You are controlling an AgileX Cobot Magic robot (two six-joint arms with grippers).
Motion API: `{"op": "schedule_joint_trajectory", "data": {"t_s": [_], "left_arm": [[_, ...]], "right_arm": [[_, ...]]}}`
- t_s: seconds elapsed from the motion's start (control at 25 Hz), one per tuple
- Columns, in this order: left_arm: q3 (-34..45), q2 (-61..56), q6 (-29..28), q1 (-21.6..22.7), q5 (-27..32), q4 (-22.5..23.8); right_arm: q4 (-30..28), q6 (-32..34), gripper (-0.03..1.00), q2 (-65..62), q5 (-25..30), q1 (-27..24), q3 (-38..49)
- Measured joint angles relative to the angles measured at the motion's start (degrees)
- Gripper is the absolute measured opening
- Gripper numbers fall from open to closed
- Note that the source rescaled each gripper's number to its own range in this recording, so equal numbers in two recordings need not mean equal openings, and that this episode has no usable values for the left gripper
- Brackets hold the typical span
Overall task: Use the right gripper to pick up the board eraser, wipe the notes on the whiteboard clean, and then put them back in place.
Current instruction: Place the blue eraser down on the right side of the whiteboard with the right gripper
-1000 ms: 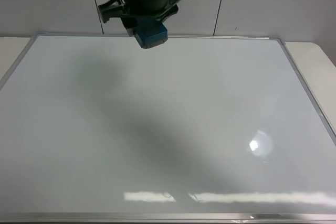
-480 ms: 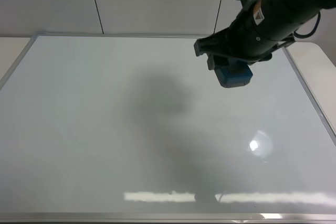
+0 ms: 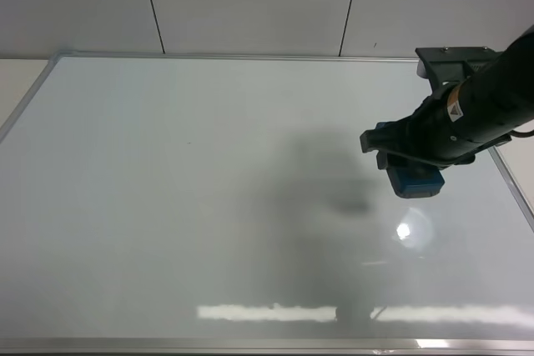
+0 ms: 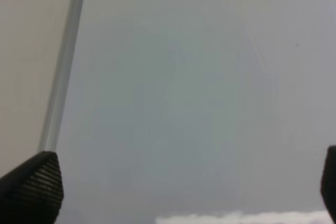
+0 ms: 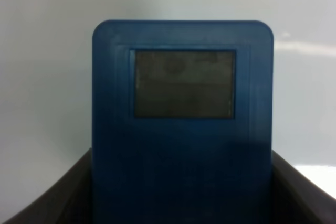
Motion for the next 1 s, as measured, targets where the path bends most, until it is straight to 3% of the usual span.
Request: {"op": "schedule_joint_trajectory", "data": {"t_s": [0.16, 0.4, 0.88, 0.92, 0.96, 1.0], "left_arm": [[0.0, 0.0, 0.0, 0.0, 0.0, 0.0], [0.0, 0.0, 0.0, 0.0, 0.0, 0.0], [0.0, 0.0, 0.0, 0.0, 0.0, 0.0], [0.0, 0.0, 0.0, 0.0, 0.0, 0.0], [0.0, 0.0, 0.0, 0.0, 0.0, 0.0], [0.0, 0.0, 0.0, 0.0, 0.0, 0.0]], "right_arm": [[-3.79, 1.81, 0.0, -0.06, -4.19, -2.18, 4.41], [-7.32, 4.99, 0.0, -0.07, -5.39, -5.43, 6.94], [-9.23, 6.47, 0.0, -0.07, -6.9, -5.56, 7.09], [-9.49, 6.47, 0.04, -0.07, -6.9, -5.56, 7.09], [-9.62, 6.47, 0.14, -0.07, -7.05, -5.56, 7.09], [-9.68, 6.47, 0.32, -0.07, -7.17, -5.56, 7.09]]}}
